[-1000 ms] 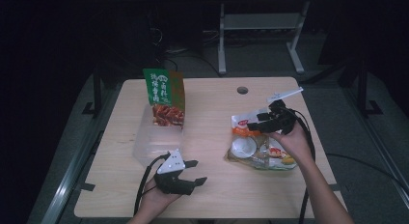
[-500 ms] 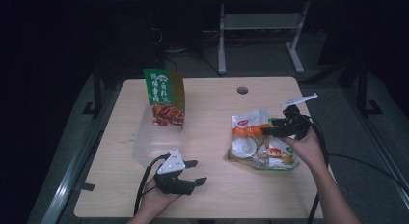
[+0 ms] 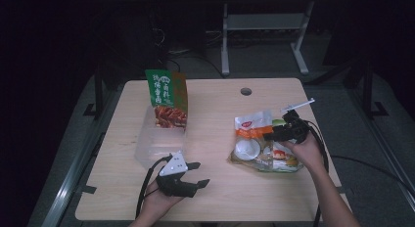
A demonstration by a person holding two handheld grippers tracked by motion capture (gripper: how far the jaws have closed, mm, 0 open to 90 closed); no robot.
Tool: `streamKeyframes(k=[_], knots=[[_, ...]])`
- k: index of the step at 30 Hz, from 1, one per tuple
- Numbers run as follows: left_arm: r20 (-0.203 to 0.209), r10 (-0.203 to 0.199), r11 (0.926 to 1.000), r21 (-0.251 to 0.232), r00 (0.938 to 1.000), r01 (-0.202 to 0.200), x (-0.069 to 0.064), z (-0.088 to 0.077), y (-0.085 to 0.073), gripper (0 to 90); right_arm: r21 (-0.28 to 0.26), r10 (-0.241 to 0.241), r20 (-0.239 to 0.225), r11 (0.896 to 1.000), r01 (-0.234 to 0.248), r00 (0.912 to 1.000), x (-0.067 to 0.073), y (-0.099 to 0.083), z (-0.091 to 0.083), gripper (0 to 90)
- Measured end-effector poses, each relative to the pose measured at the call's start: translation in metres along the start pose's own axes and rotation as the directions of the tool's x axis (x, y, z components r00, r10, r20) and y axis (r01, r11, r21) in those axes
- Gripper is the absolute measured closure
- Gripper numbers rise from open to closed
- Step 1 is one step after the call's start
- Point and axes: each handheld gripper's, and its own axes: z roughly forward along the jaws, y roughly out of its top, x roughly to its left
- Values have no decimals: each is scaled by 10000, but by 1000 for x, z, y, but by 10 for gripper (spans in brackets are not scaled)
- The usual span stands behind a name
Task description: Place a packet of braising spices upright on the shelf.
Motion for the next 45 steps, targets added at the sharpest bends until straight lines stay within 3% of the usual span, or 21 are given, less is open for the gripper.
streamKeyframes(k=[10,17,21,24,29,31,36,45], knots=[[29,-20,10000,41,10000,20,0,0,0,362,165,132,-188,9998,-129,9997,0,3,16,468],[36,-27,10000,61,10000,26,1,1,0,362,-18,-61,136,10000,61,9999,2,4,18,685],[30,-87,10000,6,10000,87,1,1,0,362,-174,-152,88,9997,154,9998,2,4,15,801],[18,-76,10000,35,10000,75,1,1,0,362,-321,-79,-193,9995,73,9998,3,3,11,893],[9,-79,10000,-20,10000,79,1,2,0,362,-398,-567,-263,9977,556,9980,13,4,8,897],[9,-78,10000,-31,10000,78,1,2,0,362,-590,-553,-388,9969,529,9977,18,4,4,898],[30,16,10000,46,10000,-16,1,2,0,362,-1242,-1025,-532,9877,953,9933,28,-1,-7,899],[131,-62,10000,65,9999,61,-2,6,1,362,-2095,-1486,-952,9696,1261,9843,46,-13,-22,899]])
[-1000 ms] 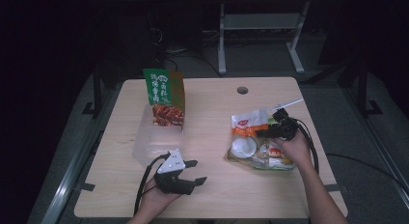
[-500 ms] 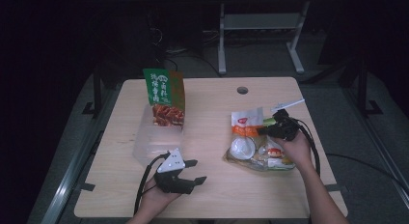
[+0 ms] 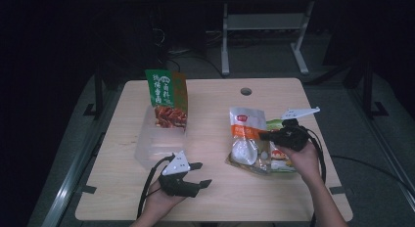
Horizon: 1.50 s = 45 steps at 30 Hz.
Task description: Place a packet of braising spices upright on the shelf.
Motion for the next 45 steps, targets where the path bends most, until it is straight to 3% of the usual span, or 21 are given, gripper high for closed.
streamKeyframes(k=[4,11,16,20,31,39,45], knots=[[41,23,10000,4,10000,-23,0,1,0,361,-401,-308,-231,9987,298,9993,12,-1,-4,899],[139,-73,10000,2,9999,73,-1,5,2,357,-645,-848,-533,9946,814,9950,29,-1,-8,900],[195,25,10000,13,9998,-25,-2,8,4,355,-953,-1042,-721,9907,972,9919,37,-3,-10,900],[242,-161,9999,-22,9996,161,-2,11,6,355,-1215,-1201,-808,9865,1098,9895,44,-4,-10,900],[251,-331,9994,47,9991,330,3,23,15,354,-1507,-1606,-1388,9787,1395,9772,53,-1,-6,900],[185,-352,9992,201,9992,348,11,44,28,349,-1554,-1828,-1608,9751,1580,9699,55,-2,-9,900],[267,-1045,9942,289,9942,1037,23,64,30,336,-1573,-1879,-1792,9744,1604,9657,53,-4,-10,900]])
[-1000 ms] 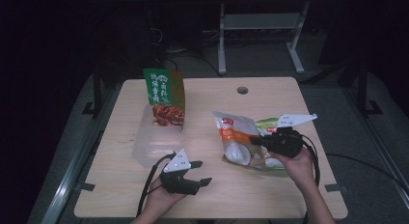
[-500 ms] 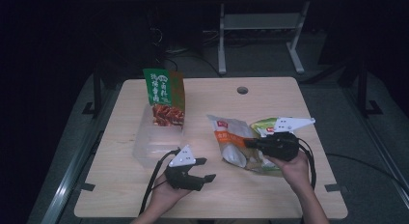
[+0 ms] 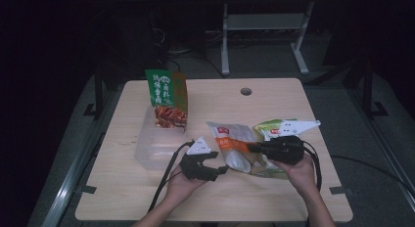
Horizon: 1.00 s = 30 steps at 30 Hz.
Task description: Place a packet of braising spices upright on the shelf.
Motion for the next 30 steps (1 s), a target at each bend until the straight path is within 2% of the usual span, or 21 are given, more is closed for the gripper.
streamKeyframes(k=[5,10,12,14,16,22,27,30], knots=[[545,-616,9980,-95,9966,622,10,13,3,422,-4,-41,-91,10000,41,10000,-3,-2,-1,900],[1094,-733,9967,-274,9913,767,13,20,5,694,-22,-28,-46,10000,28,10000,-5,-4,-2,900],[1098,-728,9964,-363,9913,772,12,20,6,798,10,18,-20,10000,-18,10000,-6,-5,-3,900],[1067,-587,9973,-376,9926,631,13,19,7,860,37,46,26,10000,-46,10000,-8,-6,-3,900],[971,-525,9977,-371,9939,563,12,18,8,884,27,10,76,10000,-11,10000,-9,-6,-3,900],[278,-84,9994,-331,9996,93,4,13,8,900,192,68,280,9998,-73,9996,-10,-7,0,899],[-188,207,9997,-157,9996,-210,2,6,6,900,537,53,447,9985,-77,9990,-11,-10,6,895],[-271,261,9996,-118,9993,-264,3,2,4,900,773,160,516,9968,-200,9985,-12,-14,10,874]])
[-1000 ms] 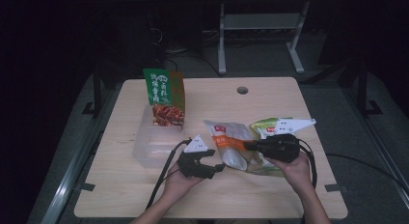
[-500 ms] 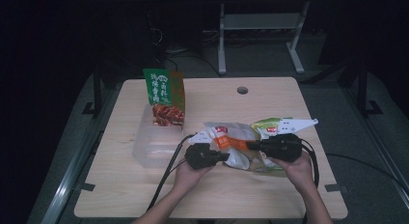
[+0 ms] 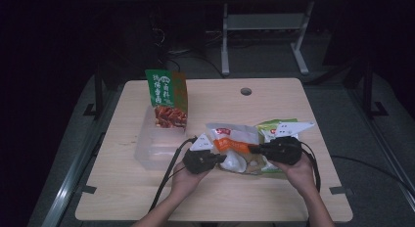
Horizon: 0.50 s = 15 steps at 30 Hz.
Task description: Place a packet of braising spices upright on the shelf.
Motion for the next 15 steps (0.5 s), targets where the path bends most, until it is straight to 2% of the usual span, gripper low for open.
streamKeyframes(k=[4,8,11,15], knots=[[-212,334,9994,76,9992,-333,-4,-3,-1,900,66,57,-102,10000,-57,9999,1,1,6,809],[-221,509,9986,149,9985,-506,-7,-4,-2,900,606,40,-72,9982,-35,10000,4,1,18,723],[-182,560,9983,151,9983,-557,-7,-5,-2,898,839,-19,-120,9965,29,9999,8,2,26,730],[-123,529,9985,127,9985,-528,-8,-6,-3,881,989,-193,22,9949,190,9998,12,3,31,854]])
